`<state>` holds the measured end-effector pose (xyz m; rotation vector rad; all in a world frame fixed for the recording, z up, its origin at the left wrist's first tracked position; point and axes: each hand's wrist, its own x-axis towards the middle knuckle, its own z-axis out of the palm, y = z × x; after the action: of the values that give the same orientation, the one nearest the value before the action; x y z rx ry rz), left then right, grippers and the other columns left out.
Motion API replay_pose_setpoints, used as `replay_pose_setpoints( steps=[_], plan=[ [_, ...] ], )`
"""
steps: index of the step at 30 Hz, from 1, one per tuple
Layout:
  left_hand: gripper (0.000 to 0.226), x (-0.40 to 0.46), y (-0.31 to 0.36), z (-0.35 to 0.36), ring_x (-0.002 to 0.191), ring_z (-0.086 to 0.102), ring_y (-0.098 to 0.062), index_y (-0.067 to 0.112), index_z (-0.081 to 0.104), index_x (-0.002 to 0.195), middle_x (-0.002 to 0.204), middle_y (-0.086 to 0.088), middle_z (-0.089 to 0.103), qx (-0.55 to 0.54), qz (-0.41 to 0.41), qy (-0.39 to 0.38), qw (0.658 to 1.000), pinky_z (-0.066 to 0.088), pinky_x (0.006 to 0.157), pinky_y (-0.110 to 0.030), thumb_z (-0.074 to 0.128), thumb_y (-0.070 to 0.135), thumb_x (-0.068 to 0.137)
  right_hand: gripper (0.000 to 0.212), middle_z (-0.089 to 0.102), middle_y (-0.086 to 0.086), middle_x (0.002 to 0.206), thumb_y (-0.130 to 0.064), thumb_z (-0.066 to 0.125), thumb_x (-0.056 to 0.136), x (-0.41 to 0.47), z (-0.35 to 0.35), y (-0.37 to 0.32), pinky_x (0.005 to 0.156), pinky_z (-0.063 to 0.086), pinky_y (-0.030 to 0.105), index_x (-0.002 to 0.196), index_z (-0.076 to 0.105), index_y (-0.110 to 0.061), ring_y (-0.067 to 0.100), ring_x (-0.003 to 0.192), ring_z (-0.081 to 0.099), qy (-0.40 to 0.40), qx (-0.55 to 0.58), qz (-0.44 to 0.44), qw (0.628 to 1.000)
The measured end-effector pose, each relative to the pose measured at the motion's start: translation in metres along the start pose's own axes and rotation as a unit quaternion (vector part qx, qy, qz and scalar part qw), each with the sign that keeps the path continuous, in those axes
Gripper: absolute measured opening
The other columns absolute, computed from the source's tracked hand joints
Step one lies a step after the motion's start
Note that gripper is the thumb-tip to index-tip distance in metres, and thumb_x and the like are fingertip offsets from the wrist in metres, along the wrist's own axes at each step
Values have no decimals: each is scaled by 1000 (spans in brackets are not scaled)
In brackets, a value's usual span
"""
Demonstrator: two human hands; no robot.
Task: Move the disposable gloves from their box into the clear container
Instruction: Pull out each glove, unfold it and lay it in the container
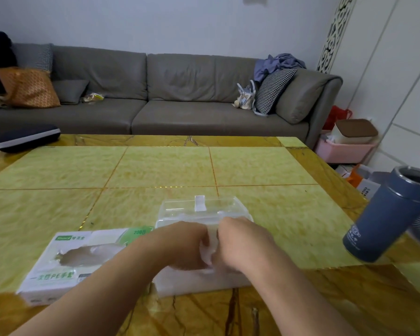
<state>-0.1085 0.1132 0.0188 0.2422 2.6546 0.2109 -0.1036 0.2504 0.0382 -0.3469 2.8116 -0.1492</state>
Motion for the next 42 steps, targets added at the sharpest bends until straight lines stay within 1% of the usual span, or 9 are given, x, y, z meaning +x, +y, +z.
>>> replay_pose_setpoints(
  steps=[7, 14, 18, 21, 27, 32, 36, 40, 42],
  plan=[
    [50, -16, 11, -13, 92, 68, -17, 33, 59, 124, 110, 9, 65, 25, -11, 132, 991, 61, 76, -37, 84, 33, 81, 17, 62, -2, 86, -28, 75, 86, 32, 8, -2, 73, 49, 30, 96, 63, -21, 17, 74, 59, -115, -34, 5, 993],
    [27, -9, 12, 0, 53, 46, -12, 18, 50, 72, 62, 4, 50, 44, -90, 5, 995, 38, 51, -24, 68, 28, 90, 33, 52, 4, 98, -43, 79, 83, 50, 16, -5, 99, 53, 37, 88, 56, -20, 22, 86, 60, -183, -25, 91, 979],
    [30, -6, 18, -8, 68, 63, -19, 5, 59, 117, 78, -2, 62, 57, -103, -61, 991, 49, 59, -27, 68, 23, 95, 30, 52, 8, 114, -34, 78, 86, 45, 19, 3, 82, 51, 34, 87, 55, -16, 21, 80, 56, -163, -48, 70, 983],
    [69, -7, 26, -5, 101, 69, -28, 0, 29, 156, 83, -6, 52, 109, -105, -85, 985, 55, 79, -33, 63, 13, 98, 51, 47, 13, 140, -29, 77, 83, 47, 25, 2, 87, 53, 38, 129, 59, -16, 28, 125, 59, -158, -35, 73, 984],
    [24, -4, 37, -7, 116, 62, -32, 5, 62, 121, 103, -6, 53, 122, -74, -86, 986, 50, 102, -39, 59, 12, 98, 88, 30, 17, 159, -39, 78, 79, 51, 34, -3, 101, 53, 45, 155, 35, -22, 34, 144, 43, -166, -18, 75, 983],
    [21, -10, 10, -2, 76, 61, -21, 9, 65, 94, 81, -2, 64, 64, -53, -16, 996, 52, 76, -32, 63, 30, 96, 44, 63, 8, 116, -33, 72, 91, 36, 22, 6, 64, 48, 28, 129, 64, -13, 20, 79, 62, -121, 20, 80, 989],
    [32, -35, -16, -7, 105, 65, -10, 30, 61, 134, 124, 11, 68, -43, -8, 91, 995, 56, 94, -33, 60, 34, 102, 32, 67, 4, 123, -30, 63, 98, 8, 12, 3, 85, 60, 35, 128, 64, -20, 23, 98, 71, -12, 49, 63, 997],
    [17, -70, -56, -11, 77, 68, -4, 35, 70, 104, 91, 17, 72, -143, -15, 318, 937, 61, 76, -34, 56, 26, 100, 26, 63, 1, 117, -20, 55, 98, -11, 6, -11, 82, 60, 37, 122, 64, -24, 22, 95, 67, 113, 44, 19, 992],
    [17, -86, -86, -7, 64, 67, -7, 31, 68, 93, 82, 12, 71, -145, -83, 308, 937, 60, 61, -30, 54, 28, 102, 34, 63, -1, 121, -14, 52, 98, -17, 7, -22, 88, 58, 36, 129, 61, -24, 21, 102, 64, 161, 56, -28, 985]
  ],
)
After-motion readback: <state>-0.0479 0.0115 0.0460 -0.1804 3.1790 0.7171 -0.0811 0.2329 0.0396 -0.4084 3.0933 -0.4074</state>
